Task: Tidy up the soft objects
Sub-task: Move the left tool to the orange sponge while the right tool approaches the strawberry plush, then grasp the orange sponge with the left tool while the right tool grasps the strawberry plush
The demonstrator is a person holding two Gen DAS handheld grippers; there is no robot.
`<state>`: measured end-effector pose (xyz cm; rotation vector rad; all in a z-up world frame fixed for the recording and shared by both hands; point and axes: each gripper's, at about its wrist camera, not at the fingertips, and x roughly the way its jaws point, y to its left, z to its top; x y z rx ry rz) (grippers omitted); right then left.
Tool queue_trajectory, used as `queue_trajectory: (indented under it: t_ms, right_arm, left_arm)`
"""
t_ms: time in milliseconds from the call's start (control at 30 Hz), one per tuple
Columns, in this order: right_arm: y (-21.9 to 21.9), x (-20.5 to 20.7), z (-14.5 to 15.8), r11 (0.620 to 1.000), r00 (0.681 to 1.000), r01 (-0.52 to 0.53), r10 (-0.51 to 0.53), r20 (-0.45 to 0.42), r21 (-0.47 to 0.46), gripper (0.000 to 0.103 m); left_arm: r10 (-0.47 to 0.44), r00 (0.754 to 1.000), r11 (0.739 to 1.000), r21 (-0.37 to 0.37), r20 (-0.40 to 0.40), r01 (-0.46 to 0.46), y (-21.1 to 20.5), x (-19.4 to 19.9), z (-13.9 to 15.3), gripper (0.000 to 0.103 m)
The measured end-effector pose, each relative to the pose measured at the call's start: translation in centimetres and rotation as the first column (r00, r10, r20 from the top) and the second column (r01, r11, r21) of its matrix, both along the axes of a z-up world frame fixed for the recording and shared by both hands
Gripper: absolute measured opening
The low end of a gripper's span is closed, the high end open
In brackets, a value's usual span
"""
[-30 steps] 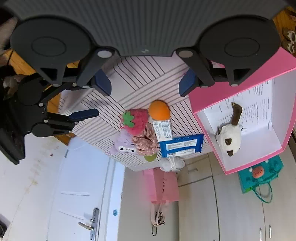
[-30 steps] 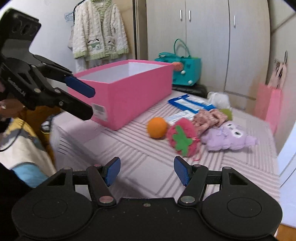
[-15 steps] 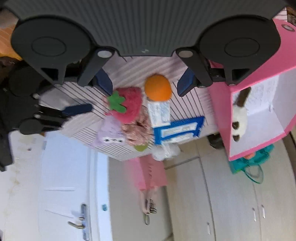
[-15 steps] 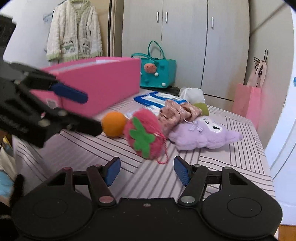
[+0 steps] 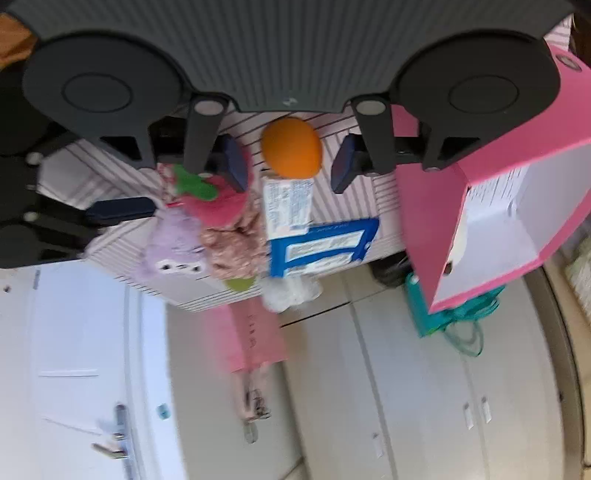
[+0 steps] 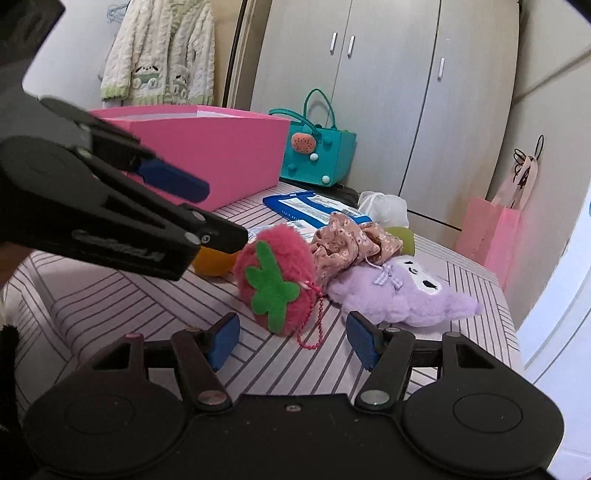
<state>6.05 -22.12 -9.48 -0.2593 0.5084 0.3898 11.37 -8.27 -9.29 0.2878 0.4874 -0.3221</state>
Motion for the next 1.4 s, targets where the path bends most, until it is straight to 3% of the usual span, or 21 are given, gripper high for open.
queue_trajectory:
  t_ms: [67, 233, 333, 500, 633, 700, 1033, 1200, 1300, 1400]
  right_arm:
    - [-0.1, 0.0, 0.0, 1.0, 1.0, -0.006, 0.006, 0.005, 0.011, 0.064]
    - [-0.2, 0.4, -0.2, 0.998, 0.999, -0.041, 0.041, 0.0, 0.054, 0.058]
    - [0.0, 0.7, -0.3, 0.998, 0.999, -0.041, 0.04, 0.019, 0.051, 0.058]
    - [0.1, 1.5, -0.7, 0.998, 1.0, -0.028, 0.027, 0.016, 0.063, 0.058]
    - [-0.1, 1.6, -0.7, 0.996, 0.998, -0.065, 0.064, 0.014, 0.06, 0.04]
    - [-0.2, 1.3, -0.6, 0.997, 0.997, -0.075, 0.075, 0.033, 0.027, 0.036]
    - [-2.1, 1.7, -0.5, 0.986, 0.998, -0.046, 0.051, -0.032, 0.158, 0.033]
    - [-2.5, 1.7, -0.1, 0.983, 0.997, 0.04, -0.026, -0.076, 0.182, 0.033]
    - [-3.9, 1.8, 0.2, 0.963, 0.991, 0.067, -0.034, -0.129, 0.262, 0.033]
    - [-4.3, 1.6, 0.3, 0.961, 0.989, 0.091, -0.055, -0.139, 0.262, 0.033]
  left_arm:
    - [0.034, 0.999, 0.999, 0.0, -0.025, -0.034, 0.0, 0.8, -0.5, 0.039]
    - [0.048, 0.991, 0.996, -0.073, -0.127, -0.058, 0.1, 1.5, -0.6, 0.038]
    - [0.084, 0.991, 0.993, -0.073, -0.105, -0.092, 0.0, 1.3, -0.7, 0.039]
    - [0.102, 0.98, 0.985, -0.119, -0.169, -0.123, 0.3, 2.2, -1.1, 0.041]
    - [0.093, 0.972, 0.984, -0.129, -0.217, -0.123, 0.0, 2.3, -1.8, 0.04]
    - [0.088, 0.973, 0.984, -0.133, -0.212, -0.118, -0.3, 2.1, -2.0, 0.041]
    - [0.06, 0.972, 0.975, -0.195, -0.225, -0.106, 0.3, 2.4, -1.8, 0.038]
    - [0.029, 0.976, 0.973, -0.217, -0.216, -0.077, 0.3, 1.7, -1.3, 0.038]
    - [0.018, 0.978, 0.973, -0.221, -0.208, -0.065, 0.3, 1.3, -0.9, 0.038]
    - [-0.003, 0.978, 0.969, -0.242, -0.209, -0.049, 0.6, 0.8, -0.7, 0.038]
